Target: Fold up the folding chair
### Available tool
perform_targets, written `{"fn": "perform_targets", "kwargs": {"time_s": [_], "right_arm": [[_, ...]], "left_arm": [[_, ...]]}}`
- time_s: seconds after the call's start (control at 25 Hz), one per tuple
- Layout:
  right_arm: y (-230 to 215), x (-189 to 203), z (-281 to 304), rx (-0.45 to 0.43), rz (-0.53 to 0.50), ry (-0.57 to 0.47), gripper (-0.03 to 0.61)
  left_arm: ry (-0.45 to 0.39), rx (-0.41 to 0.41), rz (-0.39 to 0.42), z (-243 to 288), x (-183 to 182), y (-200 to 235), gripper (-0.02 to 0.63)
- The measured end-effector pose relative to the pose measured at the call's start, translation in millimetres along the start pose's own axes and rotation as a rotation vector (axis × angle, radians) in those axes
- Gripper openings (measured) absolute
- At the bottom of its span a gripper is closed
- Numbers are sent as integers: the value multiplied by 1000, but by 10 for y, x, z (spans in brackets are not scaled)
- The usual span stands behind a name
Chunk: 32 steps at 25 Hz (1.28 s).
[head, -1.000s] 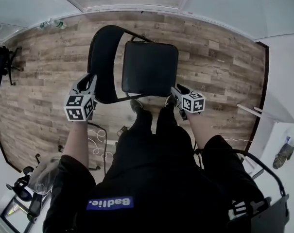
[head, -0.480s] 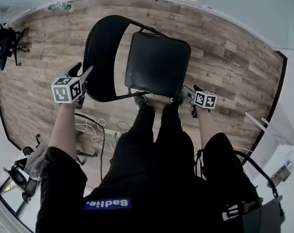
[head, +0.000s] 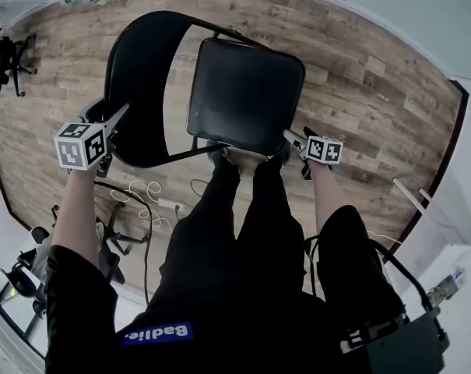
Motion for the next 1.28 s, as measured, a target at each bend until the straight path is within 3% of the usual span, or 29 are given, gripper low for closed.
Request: {"fn": "perform_targets", "kwargs": {"time_s": [0.4, 0.84, 1.28], "right_arm": [[-163, -168, 600, -92, 57, -47, 416], [-164, -472, 1124, -241, 217, -118, 416], [-8, -352, 1250, -220, 185, -61, 416]], "left_arm": [[-16, 5, 17, 175, 35, 31, 239], [-63, 37, -11, 294, 44, 78, 239], [0, -24, -72, 221, 138, 132, 204]]}}
Point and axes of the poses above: the fingertips, and each gripper's own axes: z forward along the fingers, y to its left, x out of its underside, the point moved 4 cm from there along -z, backward along the fingers, and after that the axes turned 12 degrees about x, right-handed, at the moved point
